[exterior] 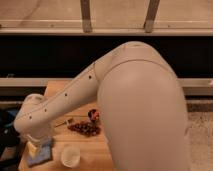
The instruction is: Place sponge in paper cup
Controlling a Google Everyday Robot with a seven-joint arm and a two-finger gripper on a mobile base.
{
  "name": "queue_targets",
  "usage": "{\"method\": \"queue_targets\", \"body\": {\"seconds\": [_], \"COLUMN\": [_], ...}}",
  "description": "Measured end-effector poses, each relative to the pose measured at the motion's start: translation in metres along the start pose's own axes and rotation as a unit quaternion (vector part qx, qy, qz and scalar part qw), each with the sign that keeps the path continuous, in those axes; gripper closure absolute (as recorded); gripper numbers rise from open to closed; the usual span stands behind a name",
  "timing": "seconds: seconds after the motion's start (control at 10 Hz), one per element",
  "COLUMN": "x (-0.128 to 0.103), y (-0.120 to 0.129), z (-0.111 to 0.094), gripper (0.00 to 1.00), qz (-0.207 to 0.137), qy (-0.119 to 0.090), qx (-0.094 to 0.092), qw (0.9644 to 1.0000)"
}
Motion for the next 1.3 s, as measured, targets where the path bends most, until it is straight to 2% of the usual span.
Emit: {"method": "queue_targets", "body": {"seconds": [0.1,0.3,0.5,0.7,1.1,1.3], "x": [-0.001,-0.004,-0.006,-0.009,-0.019,-0.024], "y": [0.001,0.002,0.004,0.008,0.023,0.032], "z": [-0.023,-0.051,-0.057,-0.044,0.034,0.057], "gripper": [0.20,0.20,0.20,0.20,0.20,0.20], "qz": [0.003,0.005,-0.001,-0.016,-0.072,-0.097], "qy": [-0.002,-0.003,-0.003,0.000,0.013,0.021], "qx": [0.011,0.020,0.020,0.015,-0.013,-0.029], "qw": [0.9999,0.9998,0.9998,0.9998,0.9973,0.9947]}}
